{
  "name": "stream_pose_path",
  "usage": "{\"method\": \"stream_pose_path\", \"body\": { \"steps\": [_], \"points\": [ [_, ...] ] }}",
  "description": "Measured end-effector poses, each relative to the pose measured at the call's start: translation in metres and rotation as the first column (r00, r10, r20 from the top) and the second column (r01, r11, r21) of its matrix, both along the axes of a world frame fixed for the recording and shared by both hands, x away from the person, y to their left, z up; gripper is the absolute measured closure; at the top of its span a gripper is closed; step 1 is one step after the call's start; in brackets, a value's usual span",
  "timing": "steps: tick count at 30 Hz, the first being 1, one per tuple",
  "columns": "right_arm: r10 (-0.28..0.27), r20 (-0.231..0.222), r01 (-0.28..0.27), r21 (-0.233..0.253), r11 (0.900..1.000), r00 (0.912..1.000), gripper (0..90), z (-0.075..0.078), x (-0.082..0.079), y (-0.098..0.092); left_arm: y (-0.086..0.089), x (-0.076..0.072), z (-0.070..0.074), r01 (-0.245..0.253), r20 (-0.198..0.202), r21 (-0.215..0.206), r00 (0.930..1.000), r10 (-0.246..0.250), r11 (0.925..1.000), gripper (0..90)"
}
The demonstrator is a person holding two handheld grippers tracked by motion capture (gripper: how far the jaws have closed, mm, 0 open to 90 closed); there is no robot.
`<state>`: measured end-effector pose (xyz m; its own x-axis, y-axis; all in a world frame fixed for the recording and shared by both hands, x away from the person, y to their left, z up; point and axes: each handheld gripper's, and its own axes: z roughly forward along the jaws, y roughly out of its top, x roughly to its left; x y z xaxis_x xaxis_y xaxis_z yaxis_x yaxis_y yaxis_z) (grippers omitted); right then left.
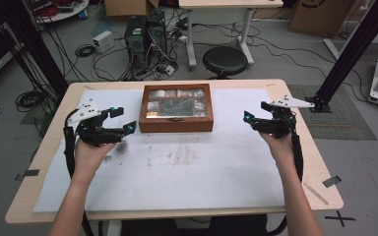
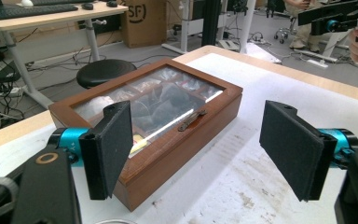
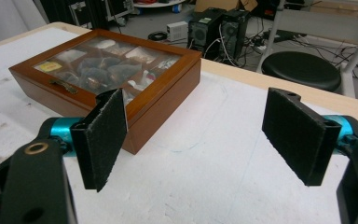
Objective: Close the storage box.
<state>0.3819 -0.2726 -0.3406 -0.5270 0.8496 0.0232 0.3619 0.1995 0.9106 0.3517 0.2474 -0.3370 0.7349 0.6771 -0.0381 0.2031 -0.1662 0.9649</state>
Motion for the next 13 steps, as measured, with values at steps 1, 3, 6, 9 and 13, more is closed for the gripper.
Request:
{"method": "stream_pose_path", "body": {
  "steps": [1,3,6,9,13],
  "points": [
    [-0.002,-0.001,0.002,-0.001,1.000,1.0000,22.5,0.0001,-0.0001,0.0003,0.0002,-0.0003,0.0002,0.000,0.000,0.002,1.0000,0.000,1.0000,25.6],
    [0.000,0.002,0.000,-0.001,1.000,1.0000,22.5,0.0003,0.0002,0.0007,0.0007,-0.0006,0.0003,-0.001,0.003,0.002,1.0000,0.001,1.0000,25.6],
    [0.002,0.001,-0.002,-0.003,1.000,1.0000,22.5,-0.0001,0.0005,0.0016,0.0016,-0.0011,0.0005,-0.002,0.002,-0.001,1.0000,0.002,1.0000,25.6],
    [0.001,-0.003,-0.001,-0.004,1.000,1.0000,22.5,-0.0006,0.0008,0.0021,0.0023,-0.0013,0.0007,-0.002,0.004,-0.001,1.0000,0.002,1.0000,25.6],
    [0.000,0.000,0.000,-0.002,1.000,1.0000,22.4,-0.0007,0.0011,0.0015,0.0028,-0.0017,0.0017,-0.006,0.011,-0.003,0.9999,0.006,1.0000,25.6]
  ]
}}
